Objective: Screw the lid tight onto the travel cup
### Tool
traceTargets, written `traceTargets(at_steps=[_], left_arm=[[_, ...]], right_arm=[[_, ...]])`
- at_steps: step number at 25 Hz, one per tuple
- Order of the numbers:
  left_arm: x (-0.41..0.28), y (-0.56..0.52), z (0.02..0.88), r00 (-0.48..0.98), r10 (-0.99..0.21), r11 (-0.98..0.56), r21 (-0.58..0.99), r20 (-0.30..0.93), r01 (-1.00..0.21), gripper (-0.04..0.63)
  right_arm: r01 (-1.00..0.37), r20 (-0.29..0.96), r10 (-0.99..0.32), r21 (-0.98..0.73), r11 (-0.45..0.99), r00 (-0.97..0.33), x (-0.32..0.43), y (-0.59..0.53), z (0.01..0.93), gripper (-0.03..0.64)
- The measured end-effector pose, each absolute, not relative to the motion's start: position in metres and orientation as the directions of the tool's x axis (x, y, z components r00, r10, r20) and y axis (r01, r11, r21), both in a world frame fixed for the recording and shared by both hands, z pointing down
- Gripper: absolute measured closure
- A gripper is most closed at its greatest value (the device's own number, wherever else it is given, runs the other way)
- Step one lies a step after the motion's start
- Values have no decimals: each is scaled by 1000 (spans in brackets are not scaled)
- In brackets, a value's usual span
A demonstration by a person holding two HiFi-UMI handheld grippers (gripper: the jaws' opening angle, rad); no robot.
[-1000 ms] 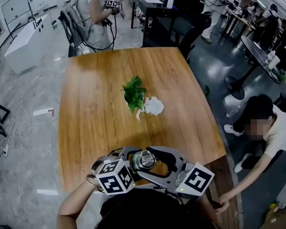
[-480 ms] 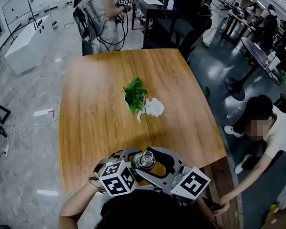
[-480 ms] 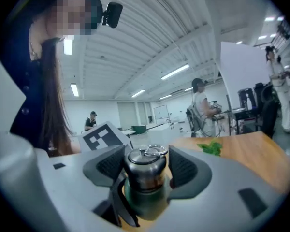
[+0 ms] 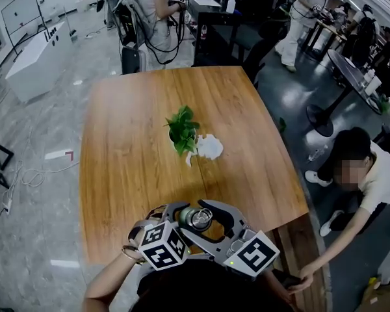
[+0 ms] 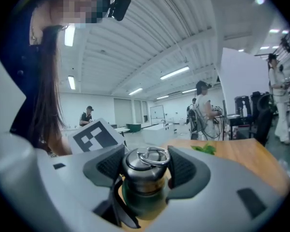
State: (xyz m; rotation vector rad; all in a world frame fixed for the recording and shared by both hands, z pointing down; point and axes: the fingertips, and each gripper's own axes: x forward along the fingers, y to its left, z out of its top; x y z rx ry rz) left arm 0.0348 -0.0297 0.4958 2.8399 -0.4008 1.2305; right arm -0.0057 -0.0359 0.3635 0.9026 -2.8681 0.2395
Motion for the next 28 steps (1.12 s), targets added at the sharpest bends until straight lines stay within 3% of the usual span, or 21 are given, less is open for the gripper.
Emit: traceTargets(at_steps=[7,9,12,14,16,20,22,28], left_arm=[[34,17,489,701,68,-993,-17,710,113,205],[37,10,491,702,36,-997,-20,711,71,204],[38,-16,494,694,-119,-993,-69,710,-100,205],[37,-26,495,676,-186,-982,-112,714,-151,204],[37,-22,494,687,-153,-988,-104,710,-113,204],[35,10,486,719,64,-996,2,692,87,204],[36,14,486,712,88,-994,16,696,107,204],[33,-32,492,658,-200,-975,-83,726,-204,204]], right_arm=[[-280,180,-252,-151,948,-951,-14,2,355,344],[-332,182,-309,-114,936,-934,-11,-5,356,344],[-513,159,-499,-66,856,-852,-6,-27,359,344],[-574,139,-561,-75,815,-816,-5,-32,359,344],[-545,120,-533,-129,828,-838,-6,-28,355,344],[-353,139,-333,-163,921,-933,-8,-5,351,344],[-321,139,-302,-145,936,-943,-8,-3,352,344],[-599,126,-588,-73,798,-799,-1,-37,357,344]])
